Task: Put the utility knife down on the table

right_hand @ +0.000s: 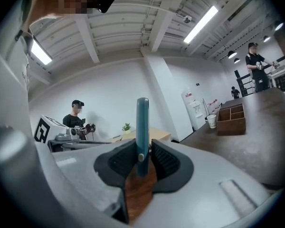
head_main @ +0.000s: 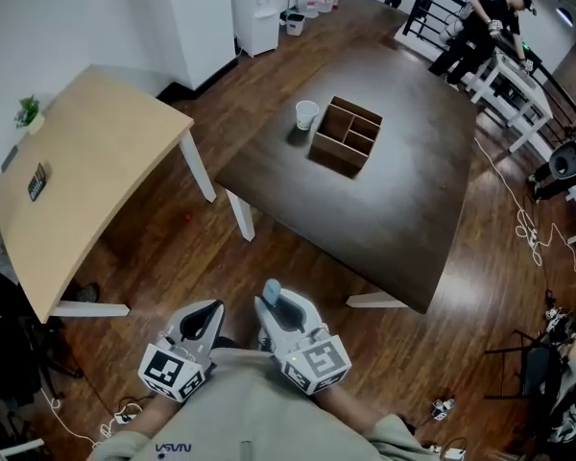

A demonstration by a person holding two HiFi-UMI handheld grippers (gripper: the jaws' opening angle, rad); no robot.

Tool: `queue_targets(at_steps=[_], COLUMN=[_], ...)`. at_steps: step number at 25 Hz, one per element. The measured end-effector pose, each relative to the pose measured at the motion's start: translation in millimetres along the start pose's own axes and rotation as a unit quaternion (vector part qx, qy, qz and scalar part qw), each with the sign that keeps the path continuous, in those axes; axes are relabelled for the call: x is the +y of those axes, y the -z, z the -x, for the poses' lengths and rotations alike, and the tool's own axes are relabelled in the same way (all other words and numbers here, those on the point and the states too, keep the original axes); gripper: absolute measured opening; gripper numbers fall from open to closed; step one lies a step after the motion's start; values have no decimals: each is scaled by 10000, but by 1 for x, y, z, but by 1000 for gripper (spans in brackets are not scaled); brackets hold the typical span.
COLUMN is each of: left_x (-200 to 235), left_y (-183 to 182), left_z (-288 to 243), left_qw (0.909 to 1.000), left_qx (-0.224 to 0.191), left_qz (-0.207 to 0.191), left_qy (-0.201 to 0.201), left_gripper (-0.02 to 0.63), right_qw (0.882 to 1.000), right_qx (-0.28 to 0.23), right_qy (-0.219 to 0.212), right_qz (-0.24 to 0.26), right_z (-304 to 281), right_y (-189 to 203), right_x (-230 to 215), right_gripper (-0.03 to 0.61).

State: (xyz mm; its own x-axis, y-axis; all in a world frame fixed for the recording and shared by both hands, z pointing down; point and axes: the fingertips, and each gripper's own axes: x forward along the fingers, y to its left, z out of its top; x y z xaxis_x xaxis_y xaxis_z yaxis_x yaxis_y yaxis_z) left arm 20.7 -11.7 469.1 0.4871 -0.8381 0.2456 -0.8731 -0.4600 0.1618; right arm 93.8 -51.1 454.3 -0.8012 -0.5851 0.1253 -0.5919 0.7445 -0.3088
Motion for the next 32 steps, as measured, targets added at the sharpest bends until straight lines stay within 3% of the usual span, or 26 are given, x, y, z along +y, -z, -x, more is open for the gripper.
queue_targets(at_steps=[9, 15, 21, 24, 32], left_x=[27, 66, 118, 143, 188], left_y=[-11, -36, -34, -26, 5], left_z=[-58, -119, -183, -209, -256], left_qw=[9993, 9955, 9907, 9888, 9837], left_qx=[4, 43, 355, 531, 871], left_qz=[66, -31, -231, -272, -77], left_qy=[363, 945, 1292, 1367, 1572], left_gripper=[2, 2, 2, 2, 2], right_qw=[9987, 9932, 9846, 9729, 9259], right_qx=[59, 229, 813, 1501, 3169], right_qy=[508, 1142, 1546, 1741, 1937], right_qz=[76, 34, 105, 234, 683], right_z=[-26, -66, -132, -167, -237], right_y=[-16, -34, -32, -5, 75], right_x=[-46, -92, -153, -190, -272], right_gripper=[89, 89, 89, 91, 91])
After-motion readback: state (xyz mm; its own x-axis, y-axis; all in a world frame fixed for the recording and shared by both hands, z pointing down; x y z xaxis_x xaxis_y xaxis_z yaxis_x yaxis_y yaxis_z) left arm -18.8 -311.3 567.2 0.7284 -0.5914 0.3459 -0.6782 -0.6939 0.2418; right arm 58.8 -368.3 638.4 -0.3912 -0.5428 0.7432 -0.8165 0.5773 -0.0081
